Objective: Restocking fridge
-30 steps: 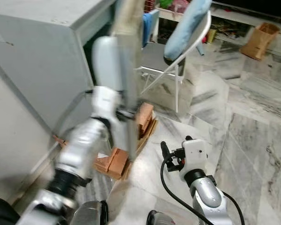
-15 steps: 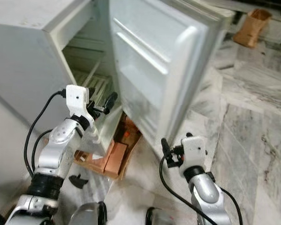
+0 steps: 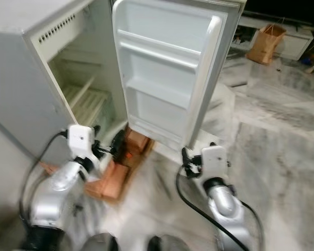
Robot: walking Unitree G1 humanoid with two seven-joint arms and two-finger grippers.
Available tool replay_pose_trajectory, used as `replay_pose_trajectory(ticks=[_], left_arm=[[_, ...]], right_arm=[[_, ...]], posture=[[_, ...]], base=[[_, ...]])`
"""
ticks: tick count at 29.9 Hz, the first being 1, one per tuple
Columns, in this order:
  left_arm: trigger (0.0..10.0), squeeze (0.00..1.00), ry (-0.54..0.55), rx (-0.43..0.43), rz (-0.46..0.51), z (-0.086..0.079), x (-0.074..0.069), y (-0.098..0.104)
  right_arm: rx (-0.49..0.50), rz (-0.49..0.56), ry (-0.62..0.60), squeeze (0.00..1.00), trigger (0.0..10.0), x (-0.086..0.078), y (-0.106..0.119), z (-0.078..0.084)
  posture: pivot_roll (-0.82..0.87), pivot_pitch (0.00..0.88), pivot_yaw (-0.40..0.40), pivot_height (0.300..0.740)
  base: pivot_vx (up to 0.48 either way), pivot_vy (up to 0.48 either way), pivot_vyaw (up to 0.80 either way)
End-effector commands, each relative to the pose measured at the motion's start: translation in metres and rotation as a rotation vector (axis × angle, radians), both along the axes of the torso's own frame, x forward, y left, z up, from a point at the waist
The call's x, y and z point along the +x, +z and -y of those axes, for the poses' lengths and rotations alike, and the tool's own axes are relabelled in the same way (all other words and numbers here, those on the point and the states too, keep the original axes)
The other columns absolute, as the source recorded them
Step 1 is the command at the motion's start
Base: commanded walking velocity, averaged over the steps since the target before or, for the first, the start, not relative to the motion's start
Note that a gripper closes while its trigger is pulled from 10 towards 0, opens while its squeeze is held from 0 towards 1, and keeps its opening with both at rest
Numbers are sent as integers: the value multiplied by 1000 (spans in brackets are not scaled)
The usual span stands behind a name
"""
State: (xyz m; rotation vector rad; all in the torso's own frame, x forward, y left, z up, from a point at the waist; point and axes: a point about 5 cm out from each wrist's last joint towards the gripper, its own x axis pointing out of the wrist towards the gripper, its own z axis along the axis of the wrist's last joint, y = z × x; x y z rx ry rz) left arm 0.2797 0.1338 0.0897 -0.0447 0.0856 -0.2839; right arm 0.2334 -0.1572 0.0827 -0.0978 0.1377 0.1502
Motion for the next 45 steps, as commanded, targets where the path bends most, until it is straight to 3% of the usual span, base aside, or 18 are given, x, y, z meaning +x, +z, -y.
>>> replay_pose_trajectory(ticks=[1,12,18,26,27,32,35,37,45], left_arm=[[10000,0,22,24,37,-2,2,4],[10000,0,2,70,38,-1,4,0],[10000,0,-43,168,31,2,-1,-4],[10000,0,-67,187,67,7,-5,6],[10000,0,-49,166,24,4,-8,4],[10000,0,3,210,36,-2,-15,-1],[10000,0,23,199,-3,-7,-18,-7],[10000,0,49,196,-43,-11,-18,-12],[10000,0,44,183,-22,-3,-9,-7]], right_arm=[[-12,-2,-13,0,10000,1,0,2],[10,-26,-54,0,10000,6,-3,1],[-29,10,-71,0,10000,9,4,2],[-28,48,-82,0,10000,22,16,1],[-30,60,-86,0,10000,25,19,0],[-27,82,-71,0,10000,27,26,-6],[-7,72,-75,0,10000,26,24,-8],[1,63,-83,0,10000,26,21,-8],[24,53,-115,0,10000,28,19,-7]], posture=[[80,40,1,740],[73,35,18,740],[70,38,28,740],[82,79,31,740],[84,84,32,740],[62,98,37,740],[47,91,51,740],[46,81,54,740],[32,68,55,740]], base=[[341,-334,0],[402,-195,-161],[444,0,-800],[445,0,-800],[465,0,-800],[477,0,-800],[480,0,-800],[480,0,-800],[480,0,-800]])
